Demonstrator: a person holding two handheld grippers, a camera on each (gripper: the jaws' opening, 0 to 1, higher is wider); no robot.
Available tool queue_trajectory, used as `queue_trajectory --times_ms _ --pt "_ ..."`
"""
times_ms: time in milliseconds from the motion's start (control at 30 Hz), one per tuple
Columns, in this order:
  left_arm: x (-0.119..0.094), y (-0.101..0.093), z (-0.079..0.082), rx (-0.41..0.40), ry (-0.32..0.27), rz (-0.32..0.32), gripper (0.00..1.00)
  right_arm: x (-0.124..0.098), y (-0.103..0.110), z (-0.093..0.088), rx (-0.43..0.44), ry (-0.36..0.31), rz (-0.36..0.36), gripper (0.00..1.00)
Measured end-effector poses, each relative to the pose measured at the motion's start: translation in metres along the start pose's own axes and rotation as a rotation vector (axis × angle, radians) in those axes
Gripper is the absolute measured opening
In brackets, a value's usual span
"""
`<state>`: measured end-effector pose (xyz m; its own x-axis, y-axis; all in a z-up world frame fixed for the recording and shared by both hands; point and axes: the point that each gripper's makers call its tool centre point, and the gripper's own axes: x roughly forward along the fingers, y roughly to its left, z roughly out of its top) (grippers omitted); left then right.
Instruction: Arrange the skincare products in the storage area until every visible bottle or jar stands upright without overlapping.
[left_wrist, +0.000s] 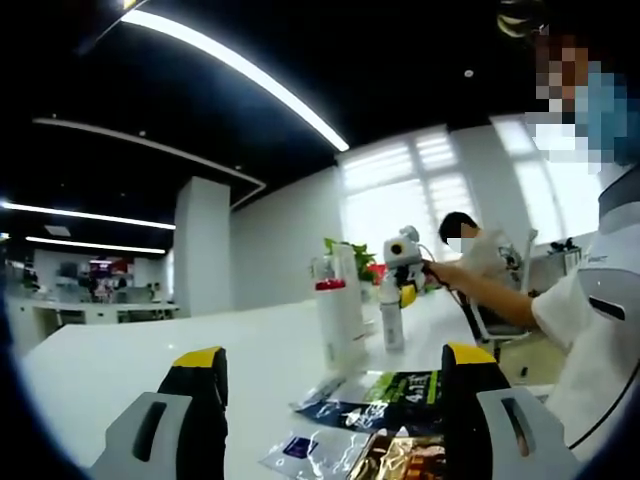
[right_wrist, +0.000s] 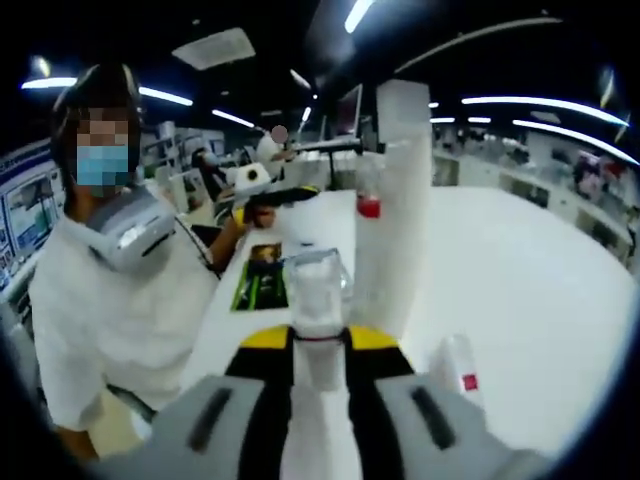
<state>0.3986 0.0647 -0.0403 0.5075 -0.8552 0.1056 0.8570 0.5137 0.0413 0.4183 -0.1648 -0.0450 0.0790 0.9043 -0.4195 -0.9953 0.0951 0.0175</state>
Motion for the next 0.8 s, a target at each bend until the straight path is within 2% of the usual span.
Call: queue_trajectory --times_ms 367,567,800 --pt "-0.001 0.001 0.0 0.002 0.002 0.0 0.9 0.011 -0.002 0.004 -0.02 0.011 0.014 0.19" --pt "-0.001 0.001 0.0 0.002 0.002 0.0 0.9 0.025 0.005 0.009 -0.06 0.02 0.012 0.19" --pt "-0.001 0.0 -0.001 0.006 0.006 -0.002 0.9 0.04 0.01 0.015 -0.056 0.012 0.048 0.19"
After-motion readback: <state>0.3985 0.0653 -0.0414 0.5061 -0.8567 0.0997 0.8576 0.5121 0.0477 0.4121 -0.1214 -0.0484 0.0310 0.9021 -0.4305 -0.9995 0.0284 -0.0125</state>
